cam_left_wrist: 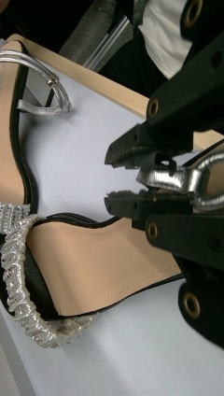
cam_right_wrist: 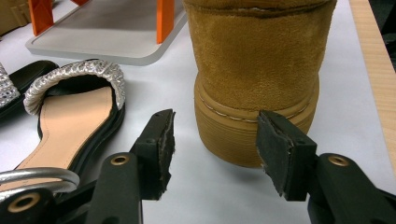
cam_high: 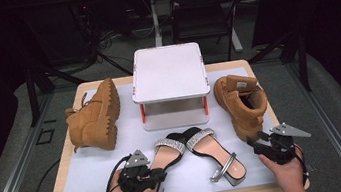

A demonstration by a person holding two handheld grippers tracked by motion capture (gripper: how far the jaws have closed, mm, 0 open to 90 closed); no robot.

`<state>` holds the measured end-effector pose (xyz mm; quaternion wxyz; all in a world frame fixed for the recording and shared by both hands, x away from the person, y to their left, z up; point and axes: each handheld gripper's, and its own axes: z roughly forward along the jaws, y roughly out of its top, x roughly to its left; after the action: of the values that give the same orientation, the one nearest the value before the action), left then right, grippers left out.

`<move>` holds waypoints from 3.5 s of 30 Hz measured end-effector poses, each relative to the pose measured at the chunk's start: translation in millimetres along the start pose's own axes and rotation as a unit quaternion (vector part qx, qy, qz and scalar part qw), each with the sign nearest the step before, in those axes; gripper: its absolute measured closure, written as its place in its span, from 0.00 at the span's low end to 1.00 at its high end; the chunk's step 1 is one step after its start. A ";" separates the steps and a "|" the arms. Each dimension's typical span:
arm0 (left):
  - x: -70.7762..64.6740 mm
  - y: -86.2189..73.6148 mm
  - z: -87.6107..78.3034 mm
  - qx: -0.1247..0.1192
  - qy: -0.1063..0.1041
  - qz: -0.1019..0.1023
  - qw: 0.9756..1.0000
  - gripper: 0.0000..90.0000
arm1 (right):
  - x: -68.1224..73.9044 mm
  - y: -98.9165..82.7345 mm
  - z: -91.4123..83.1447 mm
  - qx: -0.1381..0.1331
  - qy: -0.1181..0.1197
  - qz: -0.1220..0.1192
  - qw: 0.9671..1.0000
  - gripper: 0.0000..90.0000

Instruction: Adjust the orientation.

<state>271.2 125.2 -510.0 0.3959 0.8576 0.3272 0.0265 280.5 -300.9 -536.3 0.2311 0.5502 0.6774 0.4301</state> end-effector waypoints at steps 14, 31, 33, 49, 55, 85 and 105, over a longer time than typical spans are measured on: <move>16.3 16.4 4.9 0.020 0.042 -0.070 0.997 0.40 | -0.3 -0.2 -0.7 0.002 -0.001 -0.001 1.000 0.52; 36.0 16.4 34.3 0.095 0.044 -0.149 0.983 0.32 | -0.3 -0.3 -0.7 0.001 0.000 0.000 1.000 0.51; 35.5 16.3 36.8 0.101 0.042 -0.150 0.983 0.32 | -0.4 -0.2 -0.9 0.002 -0.001 -0.001 1.000 0.51; 27.9 18.9 39.2 0.115 0.077 -0.150 0.979 0.37 | -0.1 -0.2 -0.3 0.001 0.001 -0.001 1.000 0.51; 27.6 19.2 38.2 0.114 0.080 -0.161 0.977 0.39 | -0.2 0.0 -1.1 0.002 0.000 -0.001 1.000 0.51; 55.4 9.9 17.8 0.109 0.138 -0.171 0.969 0.45 | -0.4 0.1 -1.1 0.000 0.000 0.001 1.000 0.51; 65.8 10.8 17.3 0.112 0.142 -0.117 0.977 0.45 | 0.3 0.7 -1.7 -0.003 0.002 0.000 1.000 0.51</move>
<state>333.9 146.9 -528.4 0.2475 0.8397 0.4791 0.0646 279.4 -301.2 -534.8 0.2311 0.5490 0.6766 0.4330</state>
